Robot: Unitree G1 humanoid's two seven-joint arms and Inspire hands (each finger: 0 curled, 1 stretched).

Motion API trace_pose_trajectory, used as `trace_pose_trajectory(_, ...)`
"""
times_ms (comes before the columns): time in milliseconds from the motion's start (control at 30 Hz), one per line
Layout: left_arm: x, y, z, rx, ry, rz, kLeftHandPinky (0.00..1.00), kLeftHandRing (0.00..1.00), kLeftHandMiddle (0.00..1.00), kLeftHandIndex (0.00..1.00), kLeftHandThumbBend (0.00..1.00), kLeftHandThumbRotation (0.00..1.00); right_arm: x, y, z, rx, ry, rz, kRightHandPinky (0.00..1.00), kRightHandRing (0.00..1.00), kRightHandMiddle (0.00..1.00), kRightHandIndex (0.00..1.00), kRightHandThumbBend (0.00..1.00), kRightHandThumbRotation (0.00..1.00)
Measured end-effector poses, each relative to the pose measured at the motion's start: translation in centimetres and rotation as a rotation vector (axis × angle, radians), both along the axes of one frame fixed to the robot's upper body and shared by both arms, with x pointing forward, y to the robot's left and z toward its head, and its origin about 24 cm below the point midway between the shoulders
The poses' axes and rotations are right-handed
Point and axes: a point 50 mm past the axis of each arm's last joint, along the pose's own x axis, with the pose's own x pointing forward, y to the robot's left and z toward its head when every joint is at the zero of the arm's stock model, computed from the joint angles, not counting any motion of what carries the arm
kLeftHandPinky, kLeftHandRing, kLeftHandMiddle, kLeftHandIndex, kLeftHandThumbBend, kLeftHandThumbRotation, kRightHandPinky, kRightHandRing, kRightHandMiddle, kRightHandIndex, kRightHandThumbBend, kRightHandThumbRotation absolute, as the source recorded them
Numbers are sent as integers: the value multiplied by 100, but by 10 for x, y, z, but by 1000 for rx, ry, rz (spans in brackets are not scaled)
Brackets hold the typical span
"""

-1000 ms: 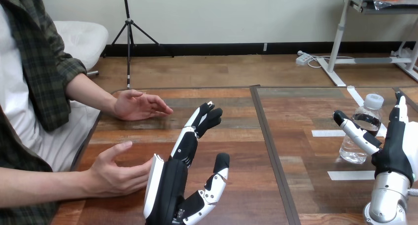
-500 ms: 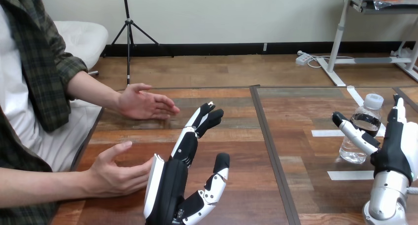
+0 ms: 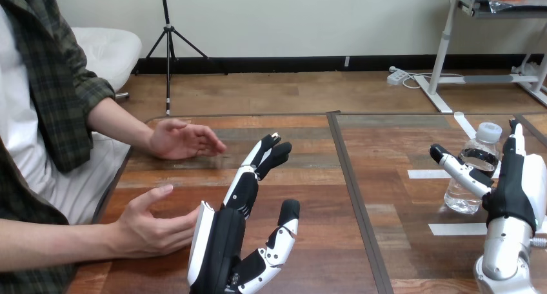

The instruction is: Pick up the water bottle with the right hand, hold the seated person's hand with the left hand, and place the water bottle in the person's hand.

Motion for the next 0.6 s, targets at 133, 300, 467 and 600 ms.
trace_pose_trajectory(133,0,0,0,1,0,0,99,86,86,89,17,25,2,0,1,0,4,-4,47,99,100,100,93,43)
trace_pose_trajectory(300,0,0,0,2,1,-2,99,86,86,89,17,25,4,0,3,6,4,-6,15,99,100,100,91,41)
trace_pose_trajectory(467,0,0,0,3,1,-3,99,85,86,89,17,26,6,1,4,11,14,0,4,99,100,100,88,39)
trace_pose_trajectory(600,0,0,0,4,1,-3,98,85,86,89,17,26,8,1,4,13,26,2,2,99,100,100,87,39)
